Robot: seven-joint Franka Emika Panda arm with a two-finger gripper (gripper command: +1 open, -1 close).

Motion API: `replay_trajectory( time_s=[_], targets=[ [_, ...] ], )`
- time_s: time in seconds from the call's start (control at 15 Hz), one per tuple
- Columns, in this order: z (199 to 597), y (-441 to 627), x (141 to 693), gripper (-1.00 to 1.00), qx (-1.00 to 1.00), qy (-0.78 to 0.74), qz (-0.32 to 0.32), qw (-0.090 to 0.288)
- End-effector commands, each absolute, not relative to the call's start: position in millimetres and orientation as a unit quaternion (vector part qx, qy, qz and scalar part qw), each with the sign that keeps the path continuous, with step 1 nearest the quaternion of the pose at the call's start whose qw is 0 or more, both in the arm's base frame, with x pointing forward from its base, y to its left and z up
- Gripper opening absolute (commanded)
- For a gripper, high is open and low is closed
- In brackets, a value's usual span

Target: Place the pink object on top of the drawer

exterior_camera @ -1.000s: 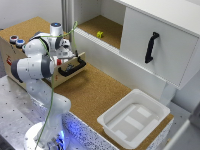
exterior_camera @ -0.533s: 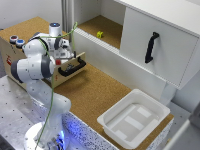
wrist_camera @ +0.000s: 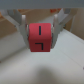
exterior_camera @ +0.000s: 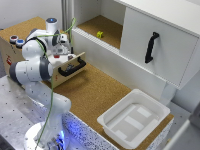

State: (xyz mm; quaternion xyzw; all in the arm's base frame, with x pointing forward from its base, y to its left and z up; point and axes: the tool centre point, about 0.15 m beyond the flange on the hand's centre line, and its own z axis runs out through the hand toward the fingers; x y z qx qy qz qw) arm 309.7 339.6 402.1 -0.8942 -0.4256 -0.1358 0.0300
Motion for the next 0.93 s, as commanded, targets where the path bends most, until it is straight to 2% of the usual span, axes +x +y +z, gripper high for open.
replay_trajectory(
  time_s=[0.0, 0.13, 0.4, 0.87],
  targets=[
    [458, 392, 301, -1.0, -0.861, -0.494, -0.113, 0.04],
    [466, 414, 293, -1.0, -0.841, -0.531, -0.099, 0.046],
    [457, 459, 280, -1.0, -0.8, -0.594, -0.08, 0.031],
    [434, 503, 308, -1.0, -0.742, -0.667, -0.059, -0.039]
  ],
)
